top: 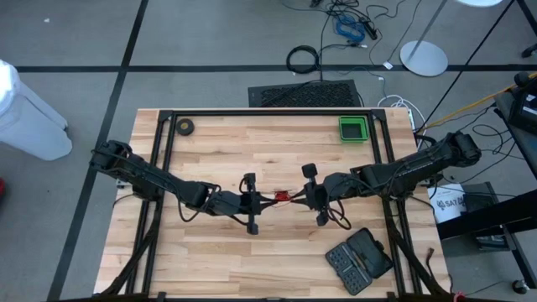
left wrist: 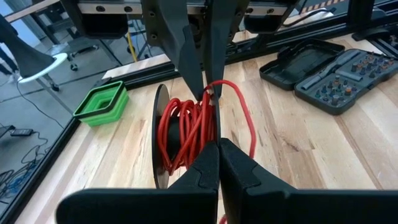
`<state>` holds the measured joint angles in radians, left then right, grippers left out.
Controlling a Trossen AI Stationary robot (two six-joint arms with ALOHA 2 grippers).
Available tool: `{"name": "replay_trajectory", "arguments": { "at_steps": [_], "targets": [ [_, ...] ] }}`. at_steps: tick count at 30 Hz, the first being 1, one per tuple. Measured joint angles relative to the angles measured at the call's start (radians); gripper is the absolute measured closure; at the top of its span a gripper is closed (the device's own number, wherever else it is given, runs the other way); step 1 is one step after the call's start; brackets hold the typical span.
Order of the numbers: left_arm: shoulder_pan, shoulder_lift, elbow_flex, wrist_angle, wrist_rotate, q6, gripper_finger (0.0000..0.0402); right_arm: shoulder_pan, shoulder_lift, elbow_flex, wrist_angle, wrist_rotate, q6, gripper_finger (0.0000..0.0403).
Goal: Coil cords
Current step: Uncoil the red wire from the spool
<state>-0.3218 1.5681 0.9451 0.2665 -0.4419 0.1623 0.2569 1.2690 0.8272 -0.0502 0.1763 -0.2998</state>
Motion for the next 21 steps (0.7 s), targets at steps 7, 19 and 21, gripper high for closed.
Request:
{"name": "replay_trajectory", "arguments": {
  "at_steps": [7, 19, 21],
  "targets": [
    [-0.001, 0.0, 0.0, 0.0, 0.001, 0.0, 0.0401, 0.0, -0.001, 0.0, -0.002, -0.047, 0.008, 0.0376],
    [0.0, 0.0, 0.0, -0.002, 0.0, 0.0, 0.0401, 0.0, -0.001, 0.0, -0.032, -0.049, 0.002, 0.0376],
    [0.0, 0.0, 0.0, -0.002, 0.0, 0.0, 0.0401, 0.0, -0.002, 0.0, -0.049, -0.048, 0.002, 0.0376]
  ]
}}
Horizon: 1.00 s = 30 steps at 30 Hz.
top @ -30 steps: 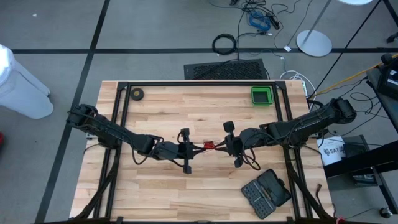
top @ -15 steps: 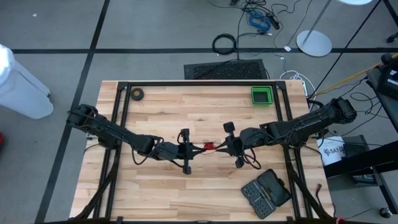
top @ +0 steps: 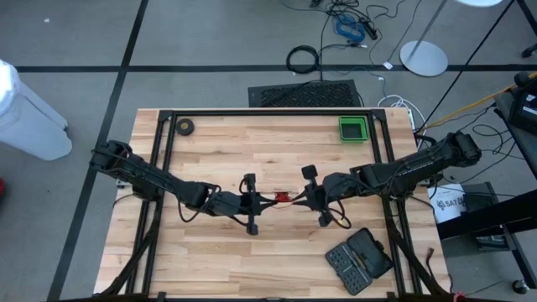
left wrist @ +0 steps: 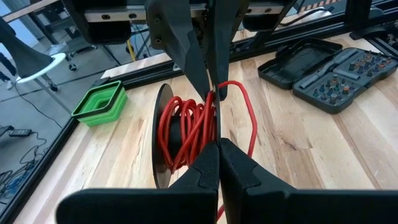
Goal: Coil cords
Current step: Uncoil the red wire from the spool
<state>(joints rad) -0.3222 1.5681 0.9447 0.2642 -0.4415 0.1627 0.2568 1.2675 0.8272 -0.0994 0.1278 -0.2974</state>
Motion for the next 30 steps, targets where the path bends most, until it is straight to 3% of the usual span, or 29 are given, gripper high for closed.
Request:
{"name": "replay_trajectory", "arguments": {
  "at_steps": [17, 23, 30],
  "targets": [
    [0.0, 0.0, 0.0, 0.017, -0.003, 0.0, 0.0401, 0.0, -0.031, 0.0, -0.036, -0.004, 0.017, 0.0376],
    [-0.008, -0.001, 0.0, 0.13, -0.003, 0.005, 0.0401, 0.011, -0.062, 0.0, -0.082, -0.004, 0.04, 0.0376],
    [-0.012, -0.001, 0.0, 0.146, -0.003, 0.008, 0.0401, 0.035, -0.077, 0.0, -0.078, -0.004, 0.04, 0.0376]
  ]
}}
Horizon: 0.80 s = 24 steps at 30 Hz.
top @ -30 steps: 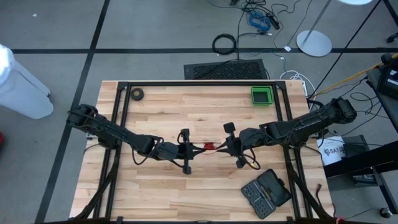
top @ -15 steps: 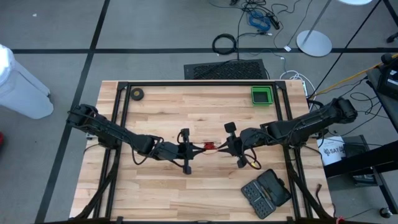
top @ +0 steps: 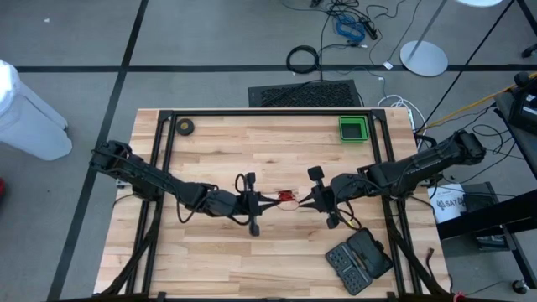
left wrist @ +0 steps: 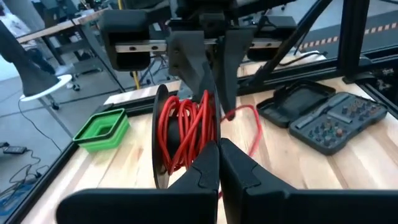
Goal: Coil cords
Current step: Uncoil the red wire from the spool
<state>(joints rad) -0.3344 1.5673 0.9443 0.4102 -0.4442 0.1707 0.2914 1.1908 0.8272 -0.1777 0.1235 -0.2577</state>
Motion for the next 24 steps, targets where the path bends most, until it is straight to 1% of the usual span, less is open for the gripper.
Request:
{"name": "replay_trajectory", "arguments": {
  "at_steps": [4, 7, 14, 24],
  "targets": [
    [-0.002, 0.0, 0.0, 0.05, 0.002, 0.0, 0.0401, 0.005, 0.0, 0.0, 0.001, 0.0, -0.01, 0.0376],
    [-0.003, 0.0, 0.0, 0.092, 0.026, 0.001, 0.0401, 0.005, 0.0, 0.0, 0.001, 0.001, -0.013, 0.0376],
    [-0.018, 0.0, 0.0, 0.164, 0.028, 0.02, 0.0401, 0.005, 0.0, 0.0, 0.002, 0.001, -0.016, 0.0376],
    [-0.02, 0.0, 0.001, 0.177, 0.029, 0.02, 0.0401, 0.005, 0.0, 0.0, 0.057, 0.001, -0.015, 0.0375]
  ]
}}
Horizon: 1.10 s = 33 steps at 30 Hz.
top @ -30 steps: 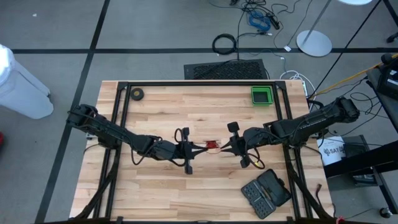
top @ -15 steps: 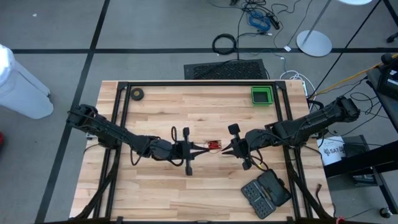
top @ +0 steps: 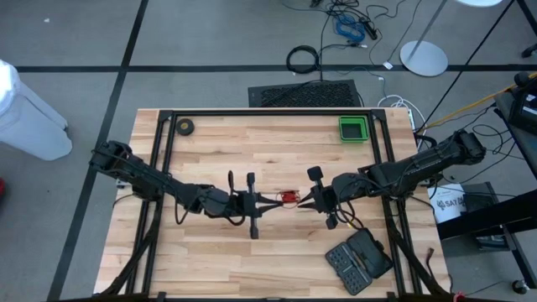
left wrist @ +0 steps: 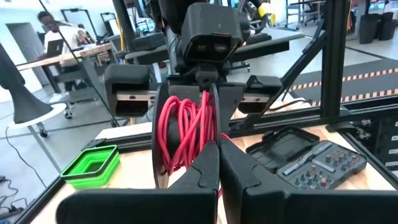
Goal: Coil cords
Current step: Uncoil the red wire from the spool
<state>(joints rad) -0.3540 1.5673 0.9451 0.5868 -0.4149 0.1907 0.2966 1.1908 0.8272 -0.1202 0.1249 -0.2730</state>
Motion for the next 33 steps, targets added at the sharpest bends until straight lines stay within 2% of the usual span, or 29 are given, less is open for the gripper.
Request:
{"name": "replay_trajectory", "arguments": {
  "at_steps": [5, 13, 20, 28, 33],
  "targets": [
    [-0.009, 0.0, 0.001, 0.04, 0.0, 0.005, 0.0401, 0.014, 0.0, 0.0, -0.027, 0.001, 0.006, 0.0365],
    [-0.029, 0.0, 0.032, 0.042, 0.0, 0.012, 0.0401, 0.019, -0.01, 0.0, -0.147, 0.001, 0.117, 0.034],
    [-0.038, 0.0, 0.039, 0.04, 0.0, 0.034, 0.0401, 0.019, -0.051, 0.0, -0.172, 0.001, 0.155, 0.0332],
    [-0.037, 0.0, 0.039, 0.033, 0.0, 0.034, 0.0401, 0.027, -0.149, 0.0, -0.101, 0.007, 0.034, 0.0332],
    [-0.037, 0.0, 0.039, 0.033, -0.002, 0.033, 0.0401, 0.074, -0.16, 0.0, -0.004, 0.006, -0.075, 0.0332]
  ]
}}
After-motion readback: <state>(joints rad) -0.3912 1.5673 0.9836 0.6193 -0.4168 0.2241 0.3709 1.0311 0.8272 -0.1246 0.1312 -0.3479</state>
